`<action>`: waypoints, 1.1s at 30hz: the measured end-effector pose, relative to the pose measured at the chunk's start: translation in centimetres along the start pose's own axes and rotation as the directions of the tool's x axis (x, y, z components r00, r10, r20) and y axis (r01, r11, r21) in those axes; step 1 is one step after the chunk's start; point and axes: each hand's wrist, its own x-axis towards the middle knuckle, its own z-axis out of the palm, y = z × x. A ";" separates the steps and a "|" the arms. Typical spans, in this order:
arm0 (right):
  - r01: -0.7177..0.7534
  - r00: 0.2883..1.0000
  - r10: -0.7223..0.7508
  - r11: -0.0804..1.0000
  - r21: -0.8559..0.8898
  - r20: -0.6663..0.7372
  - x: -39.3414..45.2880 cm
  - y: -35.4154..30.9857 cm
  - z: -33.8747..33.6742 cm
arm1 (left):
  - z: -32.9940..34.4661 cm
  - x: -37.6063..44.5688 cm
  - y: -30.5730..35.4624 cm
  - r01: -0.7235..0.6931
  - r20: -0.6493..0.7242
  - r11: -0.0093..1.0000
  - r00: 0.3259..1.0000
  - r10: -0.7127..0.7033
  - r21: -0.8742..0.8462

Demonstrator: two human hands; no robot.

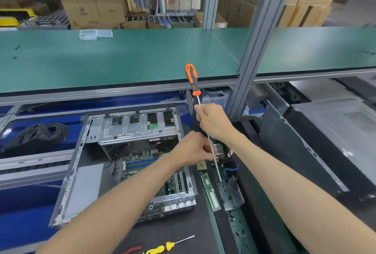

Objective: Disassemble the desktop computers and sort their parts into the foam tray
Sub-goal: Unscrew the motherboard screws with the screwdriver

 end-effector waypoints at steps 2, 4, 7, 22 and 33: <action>-0.033 0.999 0.033 0.999 -0.019 -0.012 -0.4 1.0 -0.6 | 1.4 1.6 0.6 -0.005 0.075 1.000 0.997 0.003 0.020; -0.073 0.997 0.073 0.997 -0.037 0.005 -0.7 1.9 -0.9 | 1.9 2.4 0.4 -0.020 0.090 0.996 0.996 0.012 0.088; -0.171 0.984 0.171 0.985 -0.004 0.056 -1.1 3.3 -1.0 | 1.0 2.0 -1.6 -0.019 -0.076 0.982 0.997 0.033 0.186; -0.375 0.750 0.399 0.913 -0.159 0.527 -5.3 10.6 12.7 | -0.2 -2.3 -9.8 0.049 -0.455 0.986 0.890 0.028 0.158; -0.322 0.687 0.427 0.904 -0.281 0.588 -6.8 10.9 14.8 | -0.2 -2.3 -10.6 0.033 -0.430 0.992 0.903 0.021 0.120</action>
